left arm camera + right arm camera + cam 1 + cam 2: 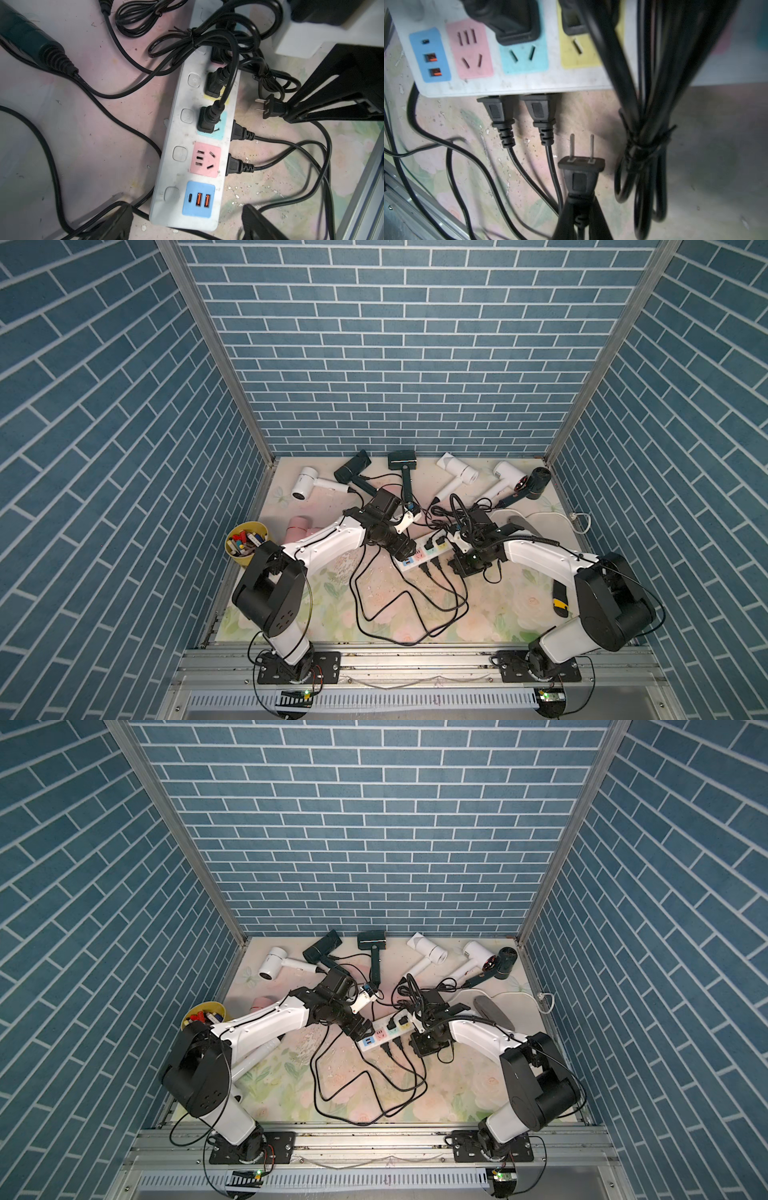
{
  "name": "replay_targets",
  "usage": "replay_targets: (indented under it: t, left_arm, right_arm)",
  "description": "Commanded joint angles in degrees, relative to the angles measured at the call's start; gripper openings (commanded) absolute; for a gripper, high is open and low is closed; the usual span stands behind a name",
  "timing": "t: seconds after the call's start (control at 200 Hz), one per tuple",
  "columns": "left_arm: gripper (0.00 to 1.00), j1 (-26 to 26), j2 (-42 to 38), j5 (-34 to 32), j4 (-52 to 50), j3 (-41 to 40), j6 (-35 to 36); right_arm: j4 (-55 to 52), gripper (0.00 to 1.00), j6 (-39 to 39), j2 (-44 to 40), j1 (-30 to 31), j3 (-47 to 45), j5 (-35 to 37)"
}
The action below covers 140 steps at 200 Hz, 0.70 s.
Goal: Charge the blow dryers
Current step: Insert the plug into the socket.
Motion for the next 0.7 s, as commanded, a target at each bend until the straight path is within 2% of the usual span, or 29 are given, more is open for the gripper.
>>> replay_targets:
  t: [0.0, 0.16, 0.28, 0.37, 0.475, 0.695]
  left_arm:
    - [0.86, 0.2, 2.7, 1.6, 0.1, 0.4, -1.5]
    - [0.85, 1.2, -0.7, -1.2, 2.8, -0.5, -5.2]
    - [0.75, 3.2, -1.0, -1.2, 2.4, 1.7, -9.4]
    - [0.62, 4.0, 2.7, -0.1, -0.8, 6.2, -11.2]
    - [0.53, 4.4, 8.3, -0.5, -3.8, 10.8, -12.6]
    - [0.42, 4.5, 17.4, 2.0, -3.6, 16.3, -14.9]
  right_arm:
    - [-2.1, 0.0, -3.5, 0.7, 0.2, 1.6, 0.6]
    - [-2.3, 0.0, -4.0, 0.4, 0.3, 1.5, 1.0]
    - [-3.5, 0.0, -5.3, 0.5, 0.5, 2.5, 3.6]
    - [-3.4, 0.0, -6.4, 0.7, 0.9, 3.2, 4.1]
    - [-4.5, 0.0, -8.5, 2.2, 1.6, 4.3, 4.1]
    - [-5.9, 0.0, -12.9, 5.2, 3.0, 5.5, 6.2]
